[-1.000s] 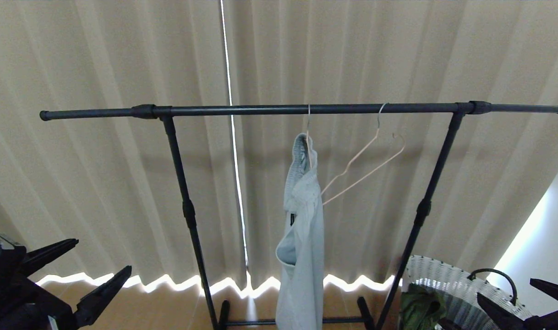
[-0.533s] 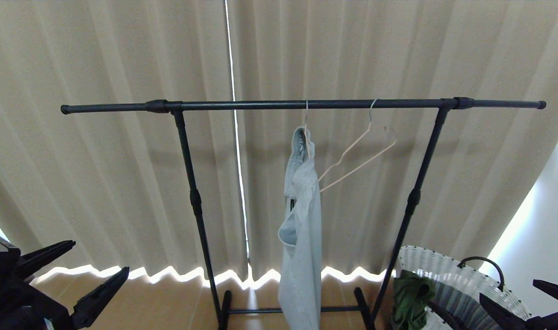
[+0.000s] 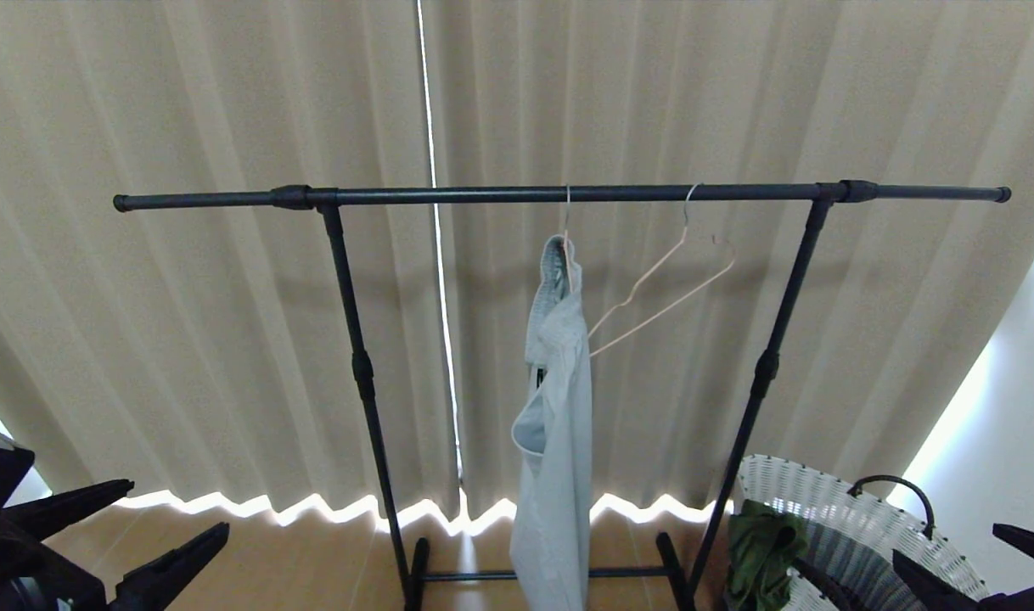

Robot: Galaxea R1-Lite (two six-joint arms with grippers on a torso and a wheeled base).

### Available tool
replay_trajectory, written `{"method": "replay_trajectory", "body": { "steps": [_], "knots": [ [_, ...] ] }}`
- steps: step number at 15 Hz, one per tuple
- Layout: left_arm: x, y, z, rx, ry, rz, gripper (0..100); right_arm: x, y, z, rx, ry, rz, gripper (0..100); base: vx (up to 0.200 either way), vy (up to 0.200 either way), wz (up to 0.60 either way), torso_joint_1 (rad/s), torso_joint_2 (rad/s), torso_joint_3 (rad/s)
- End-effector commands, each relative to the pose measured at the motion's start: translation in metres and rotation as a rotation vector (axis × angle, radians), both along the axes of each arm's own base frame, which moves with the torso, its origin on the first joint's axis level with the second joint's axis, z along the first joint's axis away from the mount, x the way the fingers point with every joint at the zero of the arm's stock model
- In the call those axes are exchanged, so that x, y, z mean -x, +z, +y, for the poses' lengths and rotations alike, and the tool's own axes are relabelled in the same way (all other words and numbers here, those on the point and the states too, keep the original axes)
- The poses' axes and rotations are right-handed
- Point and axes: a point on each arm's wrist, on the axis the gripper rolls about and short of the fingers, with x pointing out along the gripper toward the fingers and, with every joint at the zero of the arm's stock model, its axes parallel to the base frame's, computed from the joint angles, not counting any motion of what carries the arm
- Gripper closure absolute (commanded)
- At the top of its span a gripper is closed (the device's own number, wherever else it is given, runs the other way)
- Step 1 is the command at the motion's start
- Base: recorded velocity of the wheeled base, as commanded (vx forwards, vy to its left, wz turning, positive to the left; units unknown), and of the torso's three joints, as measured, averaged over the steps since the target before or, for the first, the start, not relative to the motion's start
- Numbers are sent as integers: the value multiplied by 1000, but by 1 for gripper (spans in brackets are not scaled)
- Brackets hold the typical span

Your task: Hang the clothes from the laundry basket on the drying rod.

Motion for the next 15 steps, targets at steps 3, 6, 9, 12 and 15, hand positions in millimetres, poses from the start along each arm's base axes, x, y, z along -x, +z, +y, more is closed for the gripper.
{"method": "replay_trajectory", "body": {
  "steps": [3,6,9,12,15],
  "knots": [
    [4,6,0,-3,-3,-41,0,2,-1,-2,30,-2,1,0,0,0,0,0,0,0],
    [4,6,0,-3,-3,-41,0,3,-1,-2,31,-8,4,0,0,0,0,0,0,0],
    [4,6,0,-3,-2,-41,0,3,-1,-2,33,-12,2,0,0,0,0,0,0,0],
    [4,6,0,-6,-3,-41,0,2,-1,-3,38,-23,0,0,0,0,0,0,0,0],
    [5,3,0,-10,-6,-34,0,3,-1,-3,39,-24,2,0,0,0,0,-85,205,124]
  ]
}}
